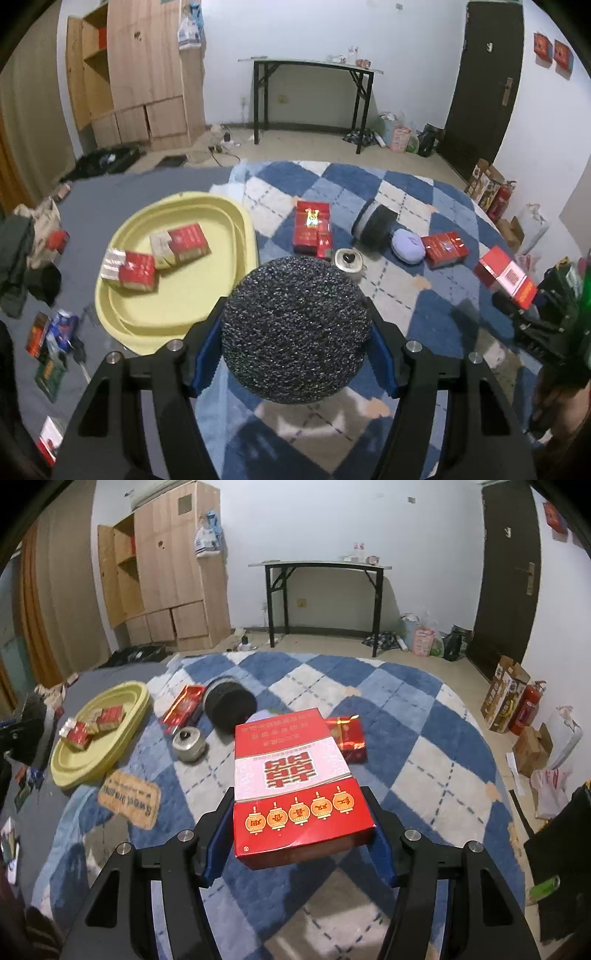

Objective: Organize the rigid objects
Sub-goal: 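Carry the sponge and lantern pack to the yellow tray and release both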

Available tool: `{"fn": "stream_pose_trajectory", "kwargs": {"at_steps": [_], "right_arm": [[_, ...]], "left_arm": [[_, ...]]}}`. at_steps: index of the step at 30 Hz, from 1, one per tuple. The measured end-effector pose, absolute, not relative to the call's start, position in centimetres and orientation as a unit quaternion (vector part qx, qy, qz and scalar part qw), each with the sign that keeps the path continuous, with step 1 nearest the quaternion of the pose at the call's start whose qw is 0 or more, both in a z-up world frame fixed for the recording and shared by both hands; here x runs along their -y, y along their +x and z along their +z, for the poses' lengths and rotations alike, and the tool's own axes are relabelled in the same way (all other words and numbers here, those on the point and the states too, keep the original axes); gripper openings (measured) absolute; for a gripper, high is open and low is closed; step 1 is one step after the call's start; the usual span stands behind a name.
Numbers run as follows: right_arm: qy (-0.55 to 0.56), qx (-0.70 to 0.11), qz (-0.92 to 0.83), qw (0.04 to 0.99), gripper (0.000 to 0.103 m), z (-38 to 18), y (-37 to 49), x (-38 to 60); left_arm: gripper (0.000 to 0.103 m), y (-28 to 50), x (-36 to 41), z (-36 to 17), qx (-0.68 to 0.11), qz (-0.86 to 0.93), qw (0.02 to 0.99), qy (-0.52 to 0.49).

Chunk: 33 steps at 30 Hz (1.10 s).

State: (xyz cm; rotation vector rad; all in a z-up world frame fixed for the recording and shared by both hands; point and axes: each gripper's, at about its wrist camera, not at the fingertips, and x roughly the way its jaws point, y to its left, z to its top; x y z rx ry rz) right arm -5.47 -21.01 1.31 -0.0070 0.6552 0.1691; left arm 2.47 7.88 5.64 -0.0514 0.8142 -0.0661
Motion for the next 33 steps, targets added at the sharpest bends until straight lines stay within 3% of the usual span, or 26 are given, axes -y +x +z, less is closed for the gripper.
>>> {"fn": "stream_pose_trajectory", "kwargs": {"at_steps": [12,17,25,33], "right_arm": [[0.001,-0.335,0.099,0.937,0.061,0.3,-4.3,20.7],[-0.016,-0.328,0.126,0.936,0.061,1.0,-3.5,18.1],[-0.029,-0.319,0.243,0.916,0.061,4.4,-0.1,6.6],[-0.086,-0.348,0.305,0.882,0.060,2.2,5.5,-6.2]], "left_arm": [[0.068,3.0,-9.3,5.8,-0.390,-0.015,0.920,-0.036],[0.069,4.9,-14.4,7.4,-0.371,0.029,0.926,-0.057],[0.069,9.6,-25.8,5.5,-0.384,0.115,0.908,-0.125],[0.069,15.3,-29.9,0.9,-0.424,0.135,0.889,-0.106]]}}
